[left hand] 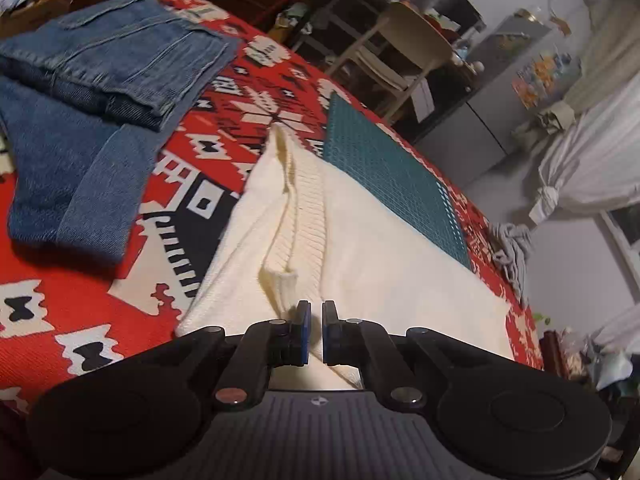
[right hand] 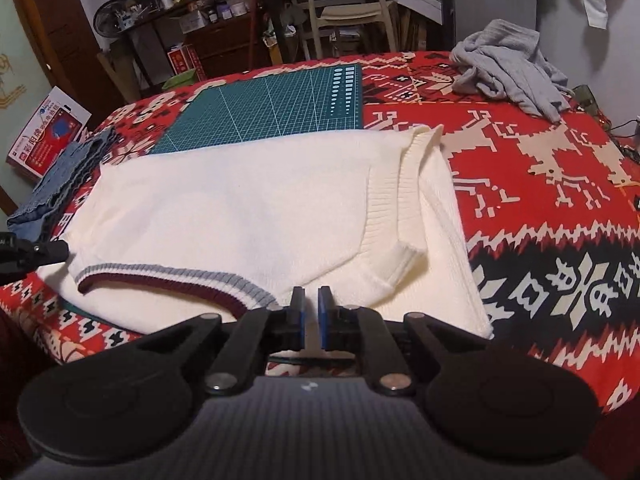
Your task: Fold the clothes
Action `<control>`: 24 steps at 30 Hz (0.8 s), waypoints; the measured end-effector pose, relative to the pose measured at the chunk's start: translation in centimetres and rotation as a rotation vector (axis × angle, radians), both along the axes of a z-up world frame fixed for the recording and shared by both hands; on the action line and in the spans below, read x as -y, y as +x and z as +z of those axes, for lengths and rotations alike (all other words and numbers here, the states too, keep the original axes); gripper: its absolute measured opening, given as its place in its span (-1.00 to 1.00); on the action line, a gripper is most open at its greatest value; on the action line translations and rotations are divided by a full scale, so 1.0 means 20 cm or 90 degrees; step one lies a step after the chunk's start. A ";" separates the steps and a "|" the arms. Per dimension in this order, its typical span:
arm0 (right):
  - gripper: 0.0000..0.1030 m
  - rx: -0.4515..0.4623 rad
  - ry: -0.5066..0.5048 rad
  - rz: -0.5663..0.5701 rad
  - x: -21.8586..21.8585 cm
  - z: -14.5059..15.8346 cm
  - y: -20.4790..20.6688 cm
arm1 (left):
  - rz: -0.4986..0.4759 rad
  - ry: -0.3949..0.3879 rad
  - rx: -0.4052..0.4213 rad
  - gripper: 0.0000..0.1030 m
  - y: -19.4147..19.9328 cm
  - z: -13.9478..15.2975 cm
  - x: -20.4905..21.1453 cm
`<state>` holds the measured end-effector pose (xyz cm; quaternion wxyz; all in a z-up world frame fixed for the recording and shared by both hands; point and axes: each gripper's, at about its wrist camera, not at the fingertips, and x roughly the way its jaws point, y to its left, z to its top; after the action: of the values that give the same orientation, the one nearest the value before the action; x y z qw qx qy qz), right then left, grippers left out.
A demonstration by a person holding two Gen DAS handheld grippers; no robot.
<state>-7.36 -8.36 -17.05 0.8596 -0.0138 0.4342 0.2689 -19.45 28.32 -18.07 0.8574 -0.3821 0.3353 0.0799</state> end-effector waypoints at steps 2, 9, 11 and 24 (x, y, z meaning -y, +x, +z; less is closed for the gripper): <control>-0.86 -0.003 0.004 -0.005 0.01 0.00 0.00 | 0.011 -0.008 -0.002 -0.93 -0.01 -0.01 -0.01; -0.85 -0.015 0.023 -0.051 0.11 -0.01 0.04 | 0.014 -0.006 -0.004 -0.93 -0.03 0.00 -0.01; -0.85 -0.018 0.024 -0.065 0.14 -0.01 0.06 | 0.014 -0.003 -0.006 -0.93 -0.03 0.00 -0.01; -0.62 0.012 0.019 -0.052 0.10 0.06 0.02 | -0.077 0.116 0.010 -0.30 0.03 0.16 0.18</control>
<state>-7.04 -10.34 -15.92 0.8741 0.0146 0.4223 0.2398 -18.84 24.77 -14.96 0.8945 -0.2819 0.3426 0.0551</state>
